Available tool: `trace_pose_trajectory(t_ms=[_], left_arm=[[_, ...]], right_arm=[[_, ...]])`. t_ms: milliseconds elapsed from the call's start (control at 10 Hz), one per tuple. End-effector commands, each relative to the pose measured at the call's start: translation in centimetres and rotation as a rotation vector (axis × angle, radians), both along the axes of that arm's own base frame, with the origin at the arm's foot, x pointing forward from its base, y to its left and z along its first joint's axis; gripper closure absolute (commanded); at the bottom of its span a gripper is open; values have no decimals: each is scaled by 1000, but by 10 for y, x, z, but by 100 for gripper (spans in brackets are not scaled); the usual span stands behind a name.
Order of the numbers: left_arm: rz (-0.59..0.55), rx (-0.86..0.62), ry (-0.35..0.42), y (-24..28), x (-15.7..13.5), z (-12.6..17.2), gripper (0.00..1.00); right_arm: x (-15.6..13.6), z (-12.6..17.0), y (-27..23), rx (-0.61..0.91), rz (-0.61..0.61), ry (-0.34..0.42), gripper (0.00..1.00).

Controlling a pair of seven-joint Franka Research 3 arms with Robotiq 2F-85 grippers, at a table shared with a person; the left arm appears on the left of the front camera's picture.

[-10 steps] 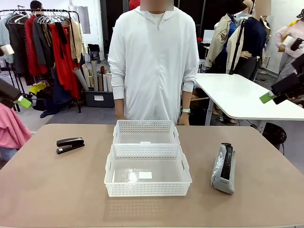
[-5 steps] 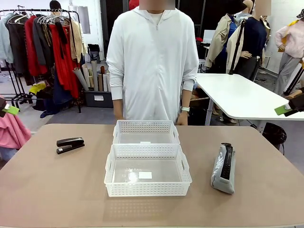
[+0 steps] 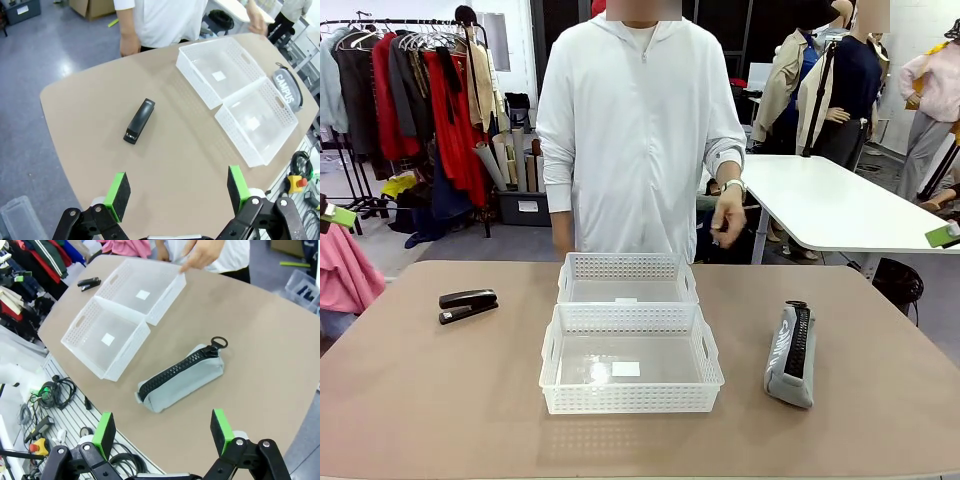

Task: Distribute items into two baskets.
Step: Pick up the Pencil pouch that the person points to.

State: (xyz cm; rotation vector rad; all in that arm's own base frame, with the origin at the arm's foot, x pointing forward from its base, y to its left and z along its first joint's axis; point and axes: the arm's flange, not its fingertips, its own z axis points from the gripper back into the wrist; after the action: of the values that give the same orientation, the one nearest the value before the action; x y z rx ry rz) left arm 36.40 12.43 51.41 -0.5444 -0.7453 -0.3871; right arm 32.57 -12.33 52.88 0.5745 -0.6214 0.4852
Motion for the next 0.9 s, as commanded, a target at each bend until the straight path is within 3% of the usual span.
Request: trace_pose_trajectory(t_ms=[0, 800], left_arm=[[-18, -24, -37, -1, 0, 4, 0], [-5, -14, -14, -5, 2, 6, 0]], right_arm=[[-1, 0, 7, 18, 31, -40, 0], [1, 4, 9, 1, 16, -11, 0]])
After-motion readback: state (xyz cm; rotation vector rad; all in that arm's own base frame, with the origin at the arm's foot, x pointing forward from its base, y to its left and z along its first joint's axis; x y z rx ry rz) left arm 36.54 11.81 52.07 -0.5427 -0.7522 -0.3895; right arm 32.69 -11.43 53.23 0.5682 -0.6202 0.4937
